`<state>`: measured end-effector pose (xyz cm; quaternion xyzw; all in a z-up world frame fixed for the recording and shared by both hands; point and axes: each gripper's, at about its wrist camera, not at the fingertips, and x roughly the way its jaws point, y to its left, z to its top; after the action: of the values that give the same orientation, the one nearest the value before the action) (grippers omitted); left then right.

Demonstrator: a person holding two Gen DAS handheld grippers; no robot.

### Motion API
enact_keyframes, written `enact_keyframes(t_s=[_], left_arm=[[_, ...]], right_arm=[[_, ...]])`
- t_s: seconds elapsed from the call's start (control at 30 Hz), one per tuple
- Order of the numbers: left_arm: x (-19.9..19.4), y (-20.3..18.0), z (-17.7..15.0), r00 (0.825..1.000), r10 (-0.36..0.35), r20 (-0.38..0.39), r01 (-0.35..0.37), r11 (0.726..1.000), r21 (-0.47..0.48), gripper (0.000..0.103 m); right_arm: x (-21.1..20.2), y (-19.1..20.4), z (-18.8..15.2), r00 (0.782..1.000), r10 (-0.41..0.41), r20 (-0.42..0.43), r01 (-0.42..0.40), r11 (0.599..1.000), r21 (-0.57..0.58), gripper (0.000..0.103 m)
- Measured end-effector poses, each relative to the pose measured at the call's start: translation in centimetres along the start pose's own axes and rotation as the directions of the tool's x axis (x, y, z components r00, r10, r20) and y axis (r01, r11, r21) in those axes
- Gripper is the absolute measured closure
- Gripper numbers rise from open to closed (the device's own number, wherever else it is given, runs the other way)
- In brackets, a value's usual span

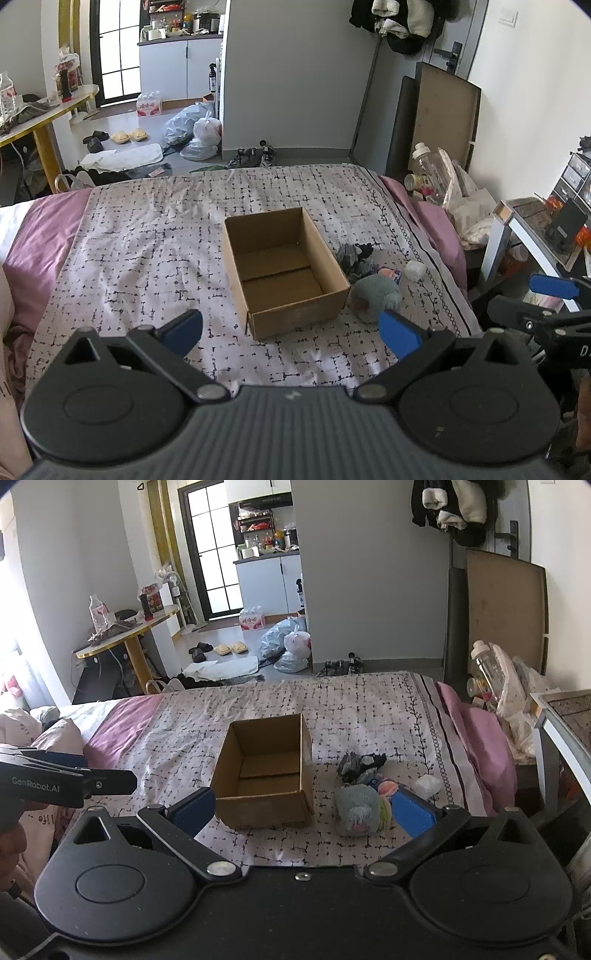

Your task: Organize soft objects

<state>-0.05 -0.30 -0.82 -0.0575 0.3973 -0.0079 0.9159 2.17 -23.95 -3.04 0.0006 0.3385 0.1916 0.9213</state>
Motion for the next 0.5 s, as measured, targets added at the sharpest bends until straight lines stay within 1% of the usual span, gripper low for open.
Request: enact_keyframes(t_s=[0.5], left_arm=[[0.11,-0.33,-0.23,1.0,-0.006,-0.009,0.006,1.0,0.015,0.002]], right_arm=[[-0.57,-1.03,-0.61,1.0,-0.006,-0.007,0.006,1.0,0.027,0.0]])
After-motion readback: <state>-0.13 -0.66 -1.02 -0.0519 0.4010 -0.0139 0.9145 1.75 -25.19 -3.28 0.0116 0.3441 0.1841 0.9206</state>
